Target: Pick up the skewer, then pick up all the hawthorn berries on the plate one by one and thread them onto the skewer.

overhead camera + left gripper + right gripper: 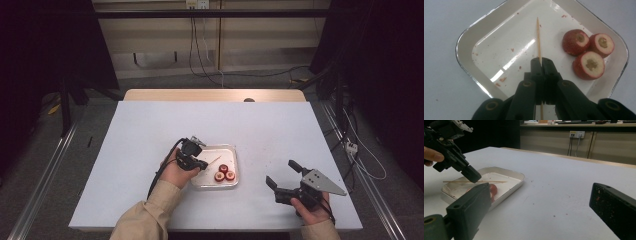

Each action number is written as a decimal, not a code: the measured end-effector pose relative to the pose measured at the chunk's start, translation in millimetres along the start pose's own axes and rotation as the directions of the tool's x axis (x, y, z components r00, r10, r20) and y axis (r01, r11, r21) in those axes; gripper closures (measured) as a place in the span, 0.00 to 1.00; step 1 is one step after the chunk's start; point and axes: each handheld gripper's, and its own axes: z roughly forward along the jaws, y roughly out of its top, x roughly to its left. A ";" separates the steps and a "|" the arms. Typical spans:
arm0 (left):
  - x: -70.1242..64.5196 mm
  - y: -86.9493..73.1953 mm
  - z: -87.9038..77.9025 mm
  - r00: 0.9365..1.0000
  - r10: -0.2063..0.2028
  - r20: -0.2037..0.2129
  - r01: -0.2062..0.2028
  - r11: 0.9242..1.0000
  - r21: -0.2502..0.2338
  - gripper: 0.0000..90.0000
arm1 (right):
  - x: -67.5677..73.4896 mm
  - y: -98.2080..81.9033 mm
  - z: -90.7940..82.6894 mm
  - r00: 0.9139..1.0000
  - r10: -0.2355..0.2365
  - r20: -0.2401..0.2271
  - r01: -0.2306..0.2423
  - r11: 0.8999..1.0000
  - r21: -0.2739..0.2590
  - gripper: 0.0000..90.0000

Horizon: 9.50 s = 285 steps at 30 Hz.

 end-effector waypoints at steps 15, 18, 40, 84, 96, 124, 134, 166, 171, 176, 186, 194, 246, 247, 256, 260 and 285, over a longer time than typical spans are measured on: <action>3.7 -9.8 -13.7 0.998 -0.063 0.018 0.064 0.995 -0.072 0.99 | 0.5 1.2 2.2 1.000 0.018 -0.005 -0.018 1.000 0.010 0.03; 3.8 -15.7 -21.8 0.997 -0.071 0.039 0.075 0.990 -0.117 0.99 | 0.3 3.5 5.4 1.000 0.020 -0.003 -0.020 1.000 0.018 0.03; 9.8 -54.8 -57.0 0.983 -0.099 0.156 0.148 0.927 -0.343 0.99 | 20.1 15.5 46.9 0.997 0.063 -0.054 -0.056 0.991 0.121 0.04; -23.8 -43.3 -37.9 0.967 0.013 0.255 0.106 0.888 -0.448 0.99 | 69.3 49.7 112.3 0.830 0.460 -0.316 -0.405 0.886 0.227 0.94; -26.7 -46.7 -35.2 0.968 0.035 0.250 0.059 0.933 -0.356 0.86 | 68.8 63.1 107.7 0.823 0.446 -0.351 -0.409 0.895 0.178 0.99; 3.2 -64.8 -63.2 0.972 -0.066 0.224 0.142 0.928 -0.345 1.00 | 56.1 40.0 111.1 0.939 0.249 -0.236 -0.181 0.944 0.275 0.13; 5.6 -71.4 -66.8 0.974 -0.078 0.215 0.149 0.929 -0.339 1.00 | 54.5 33.1 114.7 0.974 0.131 -0.185 -0.068 0.947 0.313 0.06; 6.5 -70.4 -64.8 0.974 -0.083 0.209 0.150 0.932 -0.329 1.00 | 56.0 14.1 114.3 0.960 0.093 -0.263 0.030 0.901 0.432 0.66; 6.2 -70.2 -65.6 0.974 -0.083 0.211 0.150 0.932 -0.330 1.00 | 58.1 9.0 115.8 0.956 0.117 -0.270 0.020 0.889 0.458 0.71; 5.8 -70.1 -65.5 0.974 -0.084 0.212 0.153 0.931 -0.331 1.00 | 56.3 7.7 115.5 0.951 0.157 -0.266 -0.022 0.893 0.450 0.80; 4.6 -69.3 -64.7 0.974 -0.082 0.210 0.149 0.935 -0.323 1.00 | 54.6 10.9 115.6 0.951 0.169 -0.257 -0.046 0.905 0.423 0.81; 3.1 -68.7 -63.1 0.976 -0.079 0.204 0.143 0.937 -0.318 1.00 | 60.0 9.1 114.3 0.953 0.145 -0.266 -0.012 0.895 0.445 0.76; -35.1 -52.6 -24.0 0.934 -0.092 0.345 0.153 0.976 -0.153 1.00 | 50.9 84.0 118.2 0.889 0.393 -0.237 -0.339 0.910 0.239 0.82; -34.7 -52.4 -24.0 0.933 -0.096 0.346 0.157 0.976 -0.153 1.00 | 51.4 84.0 118.4 0.890 0.389 -0.238 -0.335 0.912 0.238 0.82; -32.8 -51.7 -23.1 0.936 -0.112 0.333 0.173 0.972 -0.161 1.00 | 55.8 83.9 119.9 0.888 0.387 -0.248 -0.332 0.913 0.237 0.82; -32.3 -52.3 -23.5 0.936 -0.115 0.333 0.179 0.969 -0.169 1.00 | 56.8 83.4 120.6 0.888 0.388 -0.247 -0.334 0.913 0.233 0.82; -32.0 -54.5 -28.7 0.948 -0.128 0.293 0.196 0.956 -0.218 1.00 | 58.1 70.2 120.5 0.858 0.441 -0.264 -0.382 0.891 0.245 0.76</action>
